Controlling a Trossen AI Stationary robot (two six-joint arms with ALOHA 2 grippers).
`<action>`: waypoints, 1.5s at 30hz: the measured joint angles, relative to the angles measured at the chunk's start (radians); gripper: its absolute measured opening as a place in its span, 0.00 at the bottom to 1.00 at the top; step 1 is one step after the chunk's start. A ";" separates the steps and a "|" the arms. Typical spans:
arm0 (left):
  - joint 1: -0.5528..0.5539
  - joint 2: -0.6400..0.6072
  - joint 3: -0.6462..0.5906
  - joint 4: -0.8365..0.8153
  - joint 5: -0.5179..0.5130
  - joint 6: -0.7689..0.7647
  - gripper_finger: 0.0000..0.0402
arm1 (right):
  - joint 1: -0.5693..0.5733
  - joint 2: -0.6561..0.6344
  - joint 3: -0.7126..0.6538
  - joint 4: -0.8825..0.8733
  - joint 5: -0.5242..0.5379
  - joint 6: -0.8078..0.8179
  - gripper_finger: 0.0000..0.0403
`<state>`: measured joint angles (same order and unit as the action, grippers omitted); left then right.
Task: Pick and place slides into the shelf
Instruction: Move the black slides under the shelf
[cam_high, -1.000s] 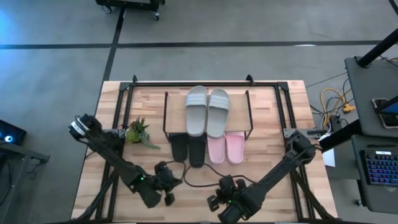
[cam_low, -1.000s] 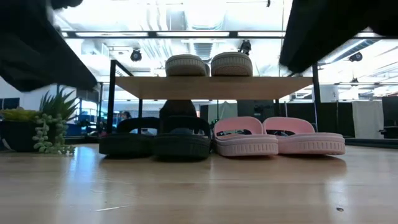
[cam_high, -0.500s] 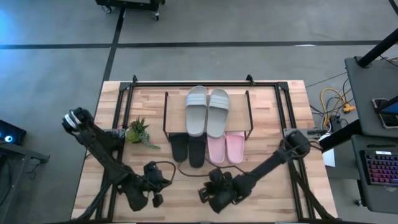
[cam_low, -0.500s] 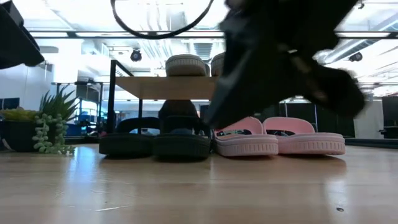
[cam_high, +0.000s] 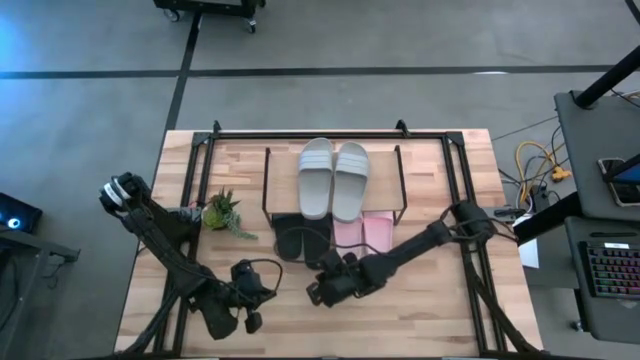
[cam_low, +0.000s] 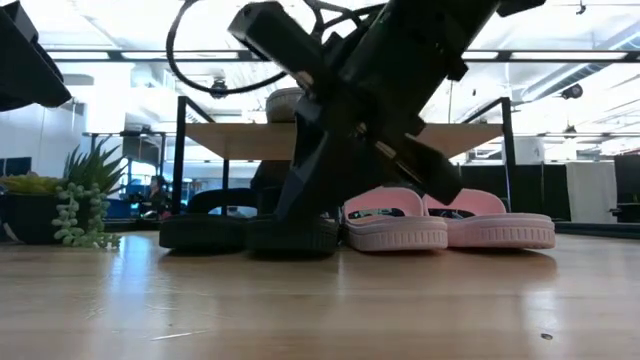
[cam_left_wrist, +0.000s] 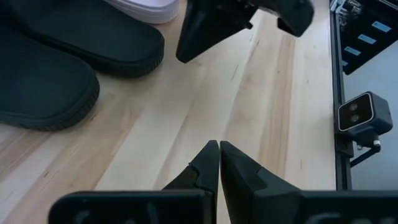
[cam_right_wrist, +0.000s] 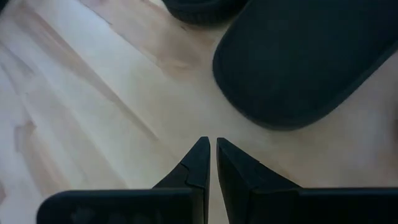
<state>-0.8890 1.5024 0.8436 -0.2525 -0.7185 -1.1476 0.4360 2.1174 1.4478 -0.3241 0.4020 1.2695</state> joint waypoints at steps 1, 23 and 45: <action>0.000 0.000 0.000 -0.002 0.000 0.000 0.00 | -0.006 0.000 -0.003 0.000 -0.002 -0.012 0.05; 0.000 0.000 -0.012 -0.003 -0.020 -0.001 0.00 | -0.073 -0.004 -0.002 0.016 -0.058 -0.097 0.06; 0.000 0.000 -0.033 -0.003 -0.019 0.002 0.00 | 0.124 -0.032 0.050 -0.412 0.037 0.416 0.06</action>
<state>-0.8886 1.5028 0.8104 -0.2554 -0.7376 -1.1454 0.5599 2.0851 1.4977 -0.7362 0.4392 1.6857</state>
